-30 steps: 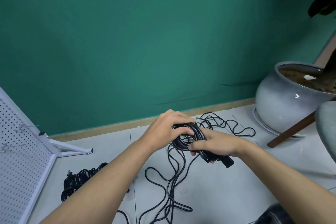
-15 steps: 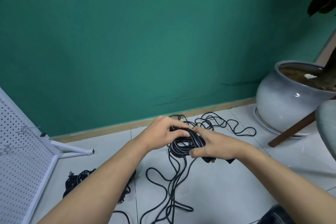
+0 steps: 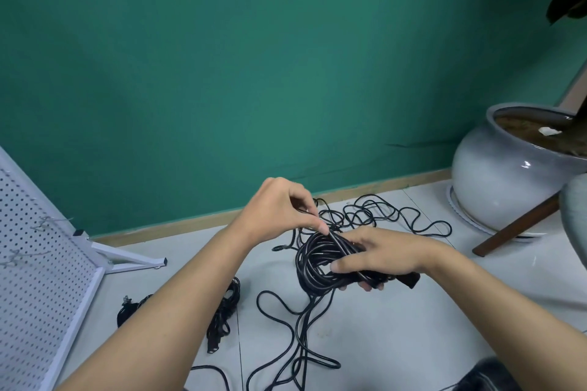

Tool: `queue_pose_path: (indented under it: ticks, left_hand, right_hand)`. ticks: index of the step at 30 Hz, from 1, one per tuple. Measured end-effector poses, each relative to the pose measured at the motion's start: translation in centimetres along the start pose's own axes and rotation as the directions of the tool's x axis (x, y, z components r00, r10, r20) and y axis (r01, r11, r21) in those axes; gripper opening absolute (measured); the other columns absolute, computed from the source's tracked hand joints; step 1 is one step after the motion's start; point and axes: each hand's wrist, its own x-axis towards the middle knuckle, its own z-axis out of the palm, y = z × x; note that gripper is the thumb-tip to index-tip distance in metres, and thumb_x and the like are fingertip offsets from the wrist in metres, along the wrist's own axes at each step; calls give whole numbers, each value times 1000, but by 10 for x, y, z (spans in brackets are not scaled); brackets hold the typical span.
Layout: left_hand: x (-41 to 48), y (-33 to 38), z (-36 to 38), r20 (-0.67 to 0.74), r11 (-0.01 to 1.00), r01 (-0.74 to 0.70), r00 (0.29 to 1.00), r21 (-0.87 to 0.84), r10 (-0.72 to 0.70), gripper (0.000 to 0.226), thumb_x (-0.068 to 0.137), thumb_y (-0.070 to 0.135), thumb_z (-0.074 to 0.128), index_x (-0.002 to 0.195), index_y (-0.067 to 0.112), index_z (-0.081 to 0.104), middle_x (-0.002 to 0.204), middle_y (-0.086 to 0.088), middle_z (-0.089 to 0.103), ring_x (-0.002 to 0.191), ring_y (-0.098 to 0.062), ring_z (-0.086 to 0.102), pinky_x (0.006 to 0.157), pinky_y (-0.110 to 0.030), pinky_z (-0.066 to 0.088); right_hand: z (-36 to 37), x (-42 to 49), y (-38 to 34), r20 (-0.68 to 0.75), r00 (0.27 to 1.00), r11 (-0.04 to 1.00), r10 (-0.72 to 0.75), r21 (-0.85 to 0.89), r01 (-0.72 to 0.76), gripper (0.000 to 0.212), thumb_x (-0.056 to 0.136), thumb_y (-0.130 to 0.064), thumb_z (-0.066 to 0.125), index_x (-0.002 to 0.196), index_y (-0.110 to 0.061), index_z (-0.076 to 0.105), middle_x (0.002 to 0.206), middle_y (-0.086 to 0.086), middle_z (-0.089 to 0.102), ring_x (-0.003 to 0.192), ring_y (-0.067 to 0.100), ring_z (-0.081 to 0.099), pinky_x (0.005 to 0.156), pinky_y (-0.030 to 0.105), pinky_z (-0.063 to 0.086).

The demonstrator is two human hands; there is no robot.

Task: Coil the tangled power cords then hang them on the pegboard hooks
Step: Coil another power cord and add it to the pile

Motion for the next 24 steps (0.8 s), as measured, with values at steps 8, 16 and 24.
queue_pose_path:
  ticks: [8, 16, 24]
  left_hand:
    - [-4, -16, 17, 205, 897, 245, 962, -368, -179, 17, 76, 39, 83, 70, 23, 80, 72, 0, 72, 70, -9, 60, 78, -27, 46]
    - [3, -33, 39, 251, 675, 454, 890, -582, -382, 31, 106, 26, 55, 100, 8, 80, 102, -12, 78, 89, -17, 73, 82, -27, 54]
    - [-1, -29, 64, 216, 778, 429, 903, -459, -370, 39, 112, 23, 40, 79, 11, 58, 70, -3, 59, 82, -21, 68, 98, -33, 57]
  right_hand:
    - [0, -13, -16, 13, 996, 996, -84, -40, 84, 23, 98, -25, 71, 92, -5, 62, 76, 28, 64, 59, 24, 55, 48, 24, 42]
    - [-4, -11, -16, -283, 934, 967, -219, 63, 246, 17, 93, -15, 76, 98, -7, 62, 69, 10, 63, 59, 19, 56, 52, 23, 43]
    - [-9, 8, -2, -586, 794, 951, -163, 122, 285, 37, 87, -24, 83, 106, -9, 56, 75, -7, 69, 67, 9, 60, 65, 28, 47]
